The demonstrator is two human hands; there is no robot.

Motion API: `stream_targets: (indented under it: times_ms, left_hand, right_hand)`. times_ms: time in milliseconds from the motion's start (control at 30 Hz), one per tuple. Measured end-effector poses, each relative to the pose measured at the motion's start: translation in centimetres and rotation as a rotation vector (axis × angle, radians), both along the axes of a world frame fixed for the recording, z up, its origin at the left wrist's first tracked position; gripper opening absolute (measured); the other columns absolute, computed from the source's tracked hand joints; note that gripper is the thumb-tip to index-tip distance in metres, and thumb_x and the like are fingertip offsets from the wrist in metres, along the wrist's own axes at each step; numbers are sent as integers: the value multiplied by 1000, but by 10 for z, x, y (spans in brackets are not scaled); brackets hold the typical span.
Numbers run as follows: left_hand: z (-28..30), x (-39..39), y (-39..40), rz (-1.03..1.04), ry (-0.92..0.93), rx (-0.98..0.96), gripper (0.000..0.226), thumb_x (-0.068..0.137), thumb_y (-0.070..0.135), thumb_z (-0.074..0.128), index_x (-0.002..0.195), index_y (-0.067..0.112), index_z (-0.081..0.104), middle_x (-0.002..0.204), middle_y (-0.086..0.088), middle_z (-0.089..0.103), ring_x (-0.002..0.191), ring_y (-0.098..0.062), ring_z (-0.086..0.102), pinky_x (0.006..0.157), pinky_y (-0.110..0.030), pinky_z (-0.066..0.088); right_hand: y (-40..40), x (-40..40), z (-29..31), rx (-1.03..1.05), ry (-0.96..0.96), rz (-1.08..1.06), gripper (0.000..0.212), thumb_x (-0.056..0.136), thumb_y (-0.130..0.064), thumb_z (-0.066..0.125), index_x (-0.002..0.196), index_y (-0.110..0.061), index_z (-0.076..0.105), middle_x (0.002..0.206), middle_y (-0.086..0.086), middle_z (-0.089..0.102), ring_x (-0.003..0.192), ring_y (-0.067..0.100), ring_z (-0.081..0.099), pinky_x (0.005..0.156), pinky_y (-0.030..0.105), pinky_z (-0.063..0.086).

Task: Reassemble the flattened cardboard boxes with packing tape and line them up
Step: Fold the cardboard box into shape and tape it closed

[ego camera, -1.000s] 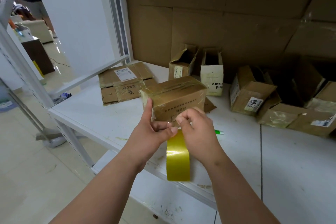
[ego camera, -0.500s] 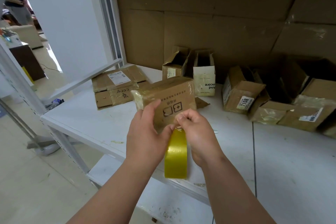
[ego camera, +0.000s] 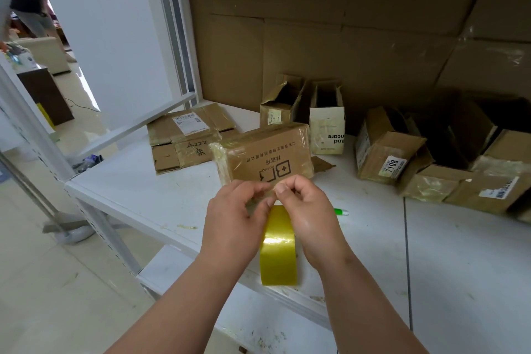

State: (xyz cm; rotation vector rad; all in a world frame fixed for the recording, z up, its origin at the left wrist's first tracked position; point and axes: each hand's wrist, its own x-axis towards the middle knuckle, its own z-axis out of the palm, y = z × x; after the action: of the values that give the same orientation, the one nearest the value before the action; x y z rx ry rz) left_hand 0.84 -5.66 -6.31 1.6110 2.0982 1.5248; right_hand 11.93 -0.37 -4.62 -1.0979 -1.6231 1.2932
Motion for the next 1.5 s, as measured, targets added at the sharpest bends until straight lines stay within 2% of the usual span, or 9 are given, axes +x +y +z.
stream_targets:
  times_ms: [200,467,600,767,900,1033,1200,1300,1500]
  left_hand:
    - [4,-1,8,-3,-84,-106,27,87,13,71,72,31,58,88,15,53,85,5,52,67,-3,36]
    - [2,-8,10,-99,-3,-87,9,83,24,74,88,25,68,91,15,61,89,-1,58,74,-18,48]
    - [8,-6,12,-79,7,-122,2,85,28,72,84,27,70,84,15,62,83,-1,58,69,-18,46]
    - [12,-5,17,-13,50,-196,16,91,21,64,75,20,62,79,7,58,72,-6,55,60,-22,42]
    - [15,-1,22,-53,77,-200,28,94,18,58,69,27,48,75,10,48,66,-4,47,58,-13,37]
    - [10,-4,24,-16,80,-227,20,95,21,57,75,20,54,78,9,50,66,-2,46,55,-12,34]
    - [8,-20,22,22,-86,-205,20,92,17,65,73,23,64,75,8,64,71,-10,61,62,-21,48]
    - [10,-23,19,-55,-294,-204,25,90,14,69,68,27,70,72,3,71,71,-16,70,73,-41,59]
    - [15,-36,12,-182,-426,-258,25,93,13,67,86,34,79,84,5,75,77,-19,72,78,-41,61]
  right_hand:
    - [2,-6,-7,450,-366,-179,10,91,-28,61,81,-28,58,87,-16,63,91,2,51,95,31,25]
    - [7,-6,-14,276,-74,-93,7,83,-38,53,83,-35,60,85,-17,66,99,23,58,94,51,45]
    - [12,-3,-13,320,-71,-48,10,83,-39,53,81,-33,60,83,-17,66,94,13,60,95,50,43]
    - [14,-3,-13,707,-461,-219,9,82,-32,60,73,-31,62,81,-17,63,84,4,58,98,35,26]
    - [12,-5,-11,810,-576,-378,14,78,-37,59,67,-27,59,80,-14,64,82,12,61,104,40,26]
    - [15,-1,-3,666,-624,-397,31,77,-52,63,85,-26,49,78,-12,59,77,14,60,114,47,26]
    - [16,9,4,241,-459,35,75,80,-55,67,140,-59,22,143,-12,45,124,10,52,106,45,43]
    - [14,6,2,54,-384,189,68,86,-48,63,134,-73,21,135,-12,50,125,7,49,108,41,42]
    - [20,-6,9,93,-446,167,22,92,-33,58,110,-46,58,119,-11,54,105,6,54,92,28,46]
